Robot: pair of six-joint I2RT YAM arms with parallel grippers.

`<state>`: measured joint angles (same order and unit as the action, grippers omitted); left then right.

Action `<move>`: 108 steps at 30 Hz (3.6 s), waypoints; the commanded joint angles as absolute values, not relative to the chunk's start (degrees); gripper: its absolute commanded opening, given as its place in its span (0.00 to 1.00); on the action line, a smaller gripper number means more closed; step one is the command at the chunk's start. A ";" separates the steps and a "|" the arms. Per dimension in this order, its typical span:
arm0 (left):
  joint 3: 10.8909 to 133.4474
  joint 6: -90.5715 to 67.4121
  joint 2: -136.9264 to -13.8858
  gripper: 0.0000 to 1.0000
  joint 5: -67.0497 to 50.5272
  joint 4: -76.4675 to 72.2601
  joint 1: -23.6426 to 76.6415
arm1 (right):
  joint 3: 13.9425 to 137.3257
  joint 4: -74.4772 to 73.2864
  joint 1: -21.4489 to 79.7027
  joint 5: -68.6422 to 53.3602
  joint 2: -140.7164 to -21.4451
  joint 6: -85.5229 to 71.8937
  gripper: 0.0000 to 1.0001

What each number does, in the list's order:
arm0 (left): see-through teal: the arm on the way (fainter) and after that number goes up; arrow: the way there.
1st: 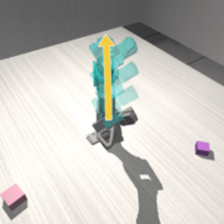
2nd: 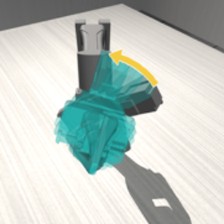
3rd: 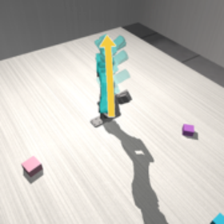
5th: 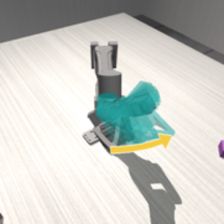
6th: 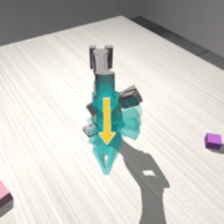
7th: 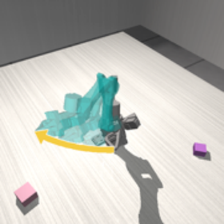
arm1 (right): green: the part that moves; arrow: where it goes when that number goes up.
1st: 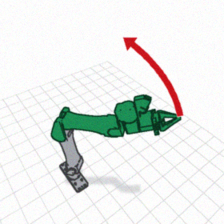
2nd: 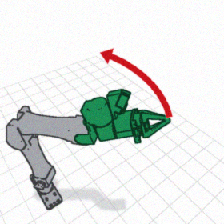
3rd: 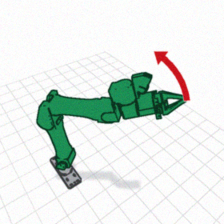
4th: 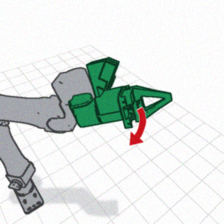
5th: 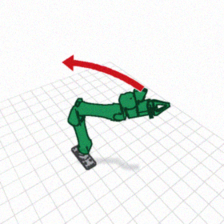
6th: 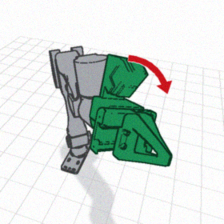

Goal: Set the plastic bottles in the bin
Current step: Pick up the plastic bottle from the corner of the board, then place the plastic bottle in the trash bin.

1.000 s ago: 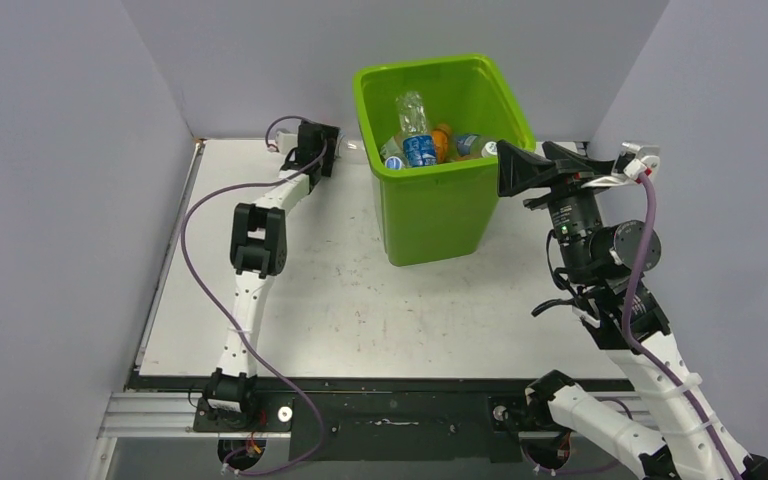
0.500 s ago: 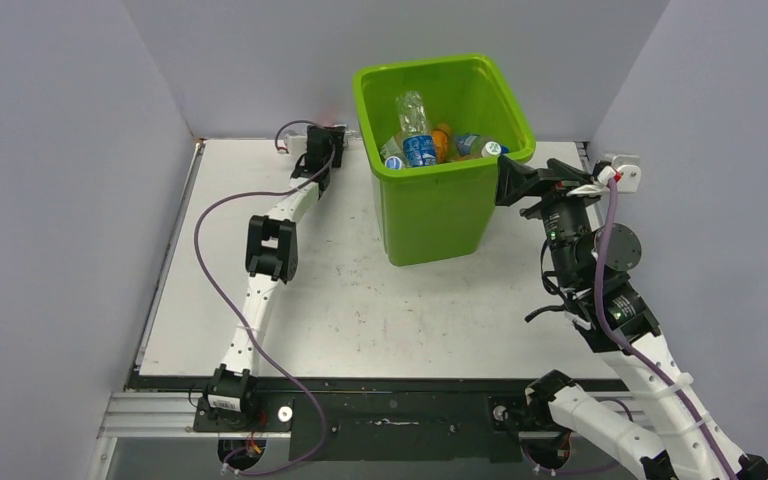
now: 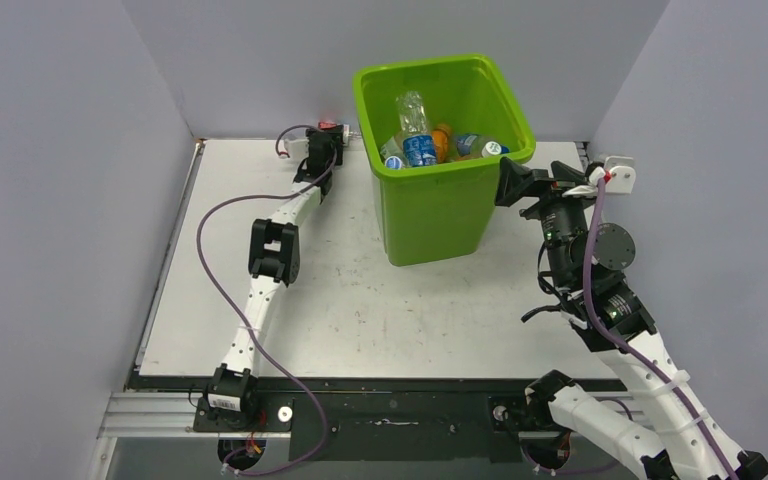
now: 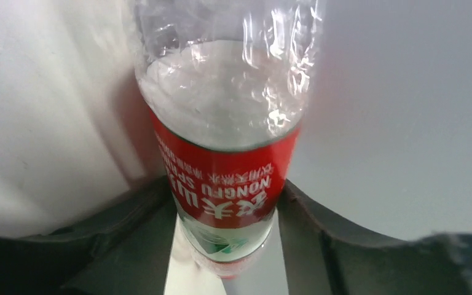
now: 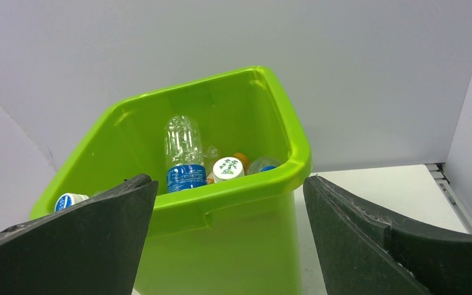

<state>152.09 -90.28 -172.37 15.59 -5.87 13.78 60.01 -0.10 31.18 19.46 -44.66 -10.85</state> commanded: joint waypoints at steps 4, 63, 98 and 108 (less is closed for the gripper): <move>150.86 -89.82 -176.07 0.37 17.17 -4.10 13.63 | 59.71 2.20 31.46 21.23 -45.01 -9.55 0.92; 69.26 -70.65 -54.83 0.00 -43.62 -31.42 9.39 | 104.94 -13.84 52.27 -31.52 -81.43 -20.97 0.94; 53.66 -28.04 -32.98 0.96 13.64 11.92 16.79 | 102.15 -2.82 39.54 23.42 -80.57 -2.69 0.29; 41.04 -27.89 -30.14 0.96 21.82 17.14 16.79 | 103.80 -2.87 29.18 13.65 -90.94 -8.49 0.60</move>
